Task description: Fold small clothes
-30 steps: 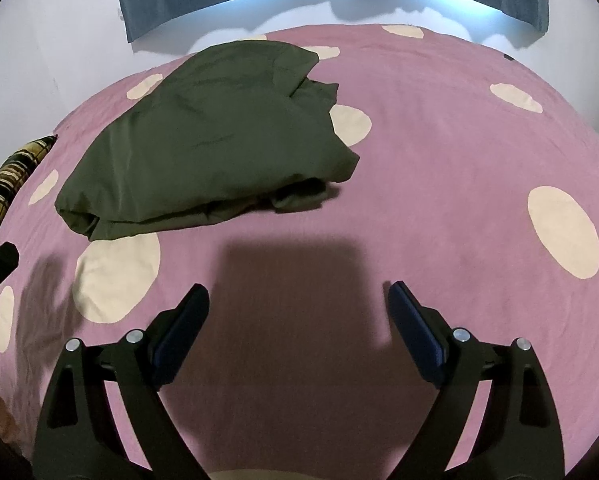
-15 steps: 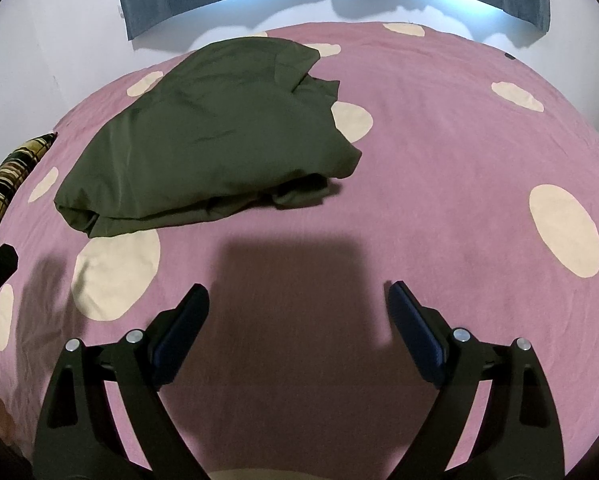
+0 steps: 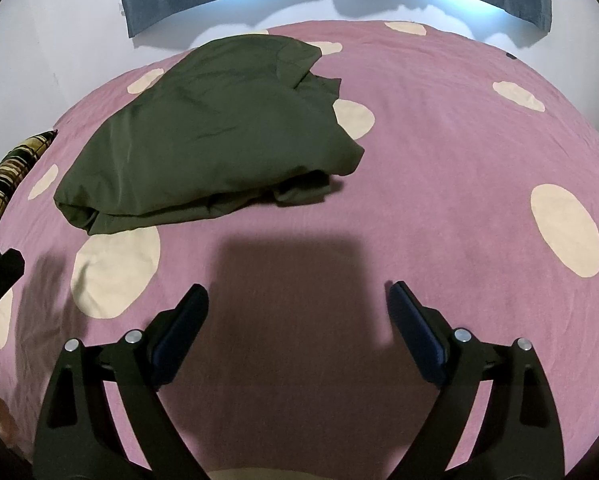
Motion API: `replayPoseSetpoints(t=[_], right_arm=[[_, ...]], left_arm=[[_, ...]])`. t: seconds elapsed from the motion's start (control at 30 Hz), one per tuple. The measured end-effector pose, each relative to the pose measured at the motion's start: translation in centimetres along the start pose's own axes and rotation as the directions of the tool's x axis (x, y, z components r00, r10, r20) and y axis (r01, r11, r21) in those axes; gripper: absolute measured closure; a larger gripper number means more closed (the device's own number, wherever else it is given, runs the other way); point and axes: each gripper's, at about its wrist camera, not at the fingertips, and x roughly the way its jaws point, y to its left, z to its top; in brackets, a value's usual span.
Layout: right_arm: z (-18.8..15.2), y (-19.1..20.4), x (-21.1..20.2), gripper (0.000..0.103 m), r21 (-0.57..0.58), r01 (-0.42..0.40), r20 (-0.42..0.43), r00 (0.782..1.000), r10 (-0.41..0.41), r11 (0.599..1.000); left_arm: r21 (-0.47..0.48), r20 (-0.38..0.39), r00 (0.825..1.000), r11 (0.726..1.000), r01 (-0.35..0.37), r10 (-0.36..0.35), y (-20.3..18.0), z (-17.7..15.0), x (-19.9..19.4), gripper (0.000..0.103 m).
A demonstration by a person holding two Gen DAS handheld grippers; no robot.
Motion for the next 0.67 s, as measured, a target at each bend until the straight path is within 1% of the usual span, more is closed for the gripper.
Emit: replayPoseSetpoints(t=[0.17,0.23,0.27,0.33,0.4,0.47,0.5,0.53,0.57,0.6,0.67], right_arm=[[0.0,0.0,0.0,0.011,0.000,0.000,0.000,1.000,0.000,1.000],[0.0,0.0,0.0,0.011,0.000,0.001,0.000,1.000,-0.001,1.000],[0.0,0.0,0.0,0.011,0.000,0.000,-0.001,1.000,0.000,1.000],[-0.1,0.0,0.0,0.011,0.001,0.000,-0.002,1.000,0.000,1.000],[0.0,-0.1,0.1,0.011,0.000,-0.007,-0.002,1.000,0.007,1.000],[0.1,-0.3,-0.1,0.011,0.005,-0.024,0.005,1.000,0.024,1.000],[0.3,-0.4,-0.2,0.011,0.010,-0.035,0.011,0.999,0.034,0.999],[0.5,-0.6,-0.6,0.011,0.012,-0.047,0.017,0.999,0.047,0.999],[0.8,-0.8,-1.1,0.011,0.015,-0.055,0.024,0.998,0.055,0.998],[1.1,-1.1,-1.5,0.011,0.019,-0.061,0.034,0.998,0.061,0.998],[2.2,-2.4,-3.1,0.011,0.044,-0.082,0.080,0.994,0.079,0.996]], left_arm=[[0.001,0.009,1.000,1.000,-0.019,0.019,-0.1,0.0,0.1,0.017],[-0.021,0.009,1.000,1.000,-0.018,0.019,0.0,0.0,0.0,0.015],[-0.033,0.011,1.000,0.999,-0.013,0.014,0.2,0.1,-0.1,0.014],[-0.052,0.042,0.999,0.999,0.010,-0.008,0.6,0.0,-0.6,0.014],[-0.048,0.039,0.999,0.998,0.033,-0.031,0.9,0.4,-0.6,0.014],[-0.049,0.054,0.998,0.998,0.024,-0.021,1.3,0.9,-1.0,0.014],[-0.058,0.064,0.998,0.998,0.012,-0.008,1.7,1.3,-1.3,0.014],[-0.065,0.068,0.998,0.998,0.013,-0.009,2.0,1.6,-1.5,0.014],[-0.075,0.068,0.997,0.997,0.032,-0.027,2.8,2.2,-1.5,0.014],[-0.094,0.059,0.998,0.995,0.038,-0.032,3.7,2.7,-1.4,0.014],[-0.144,0.037,0.999,0.989,0.015,-0.009,5.8,3.9,-0.5,0.014]])
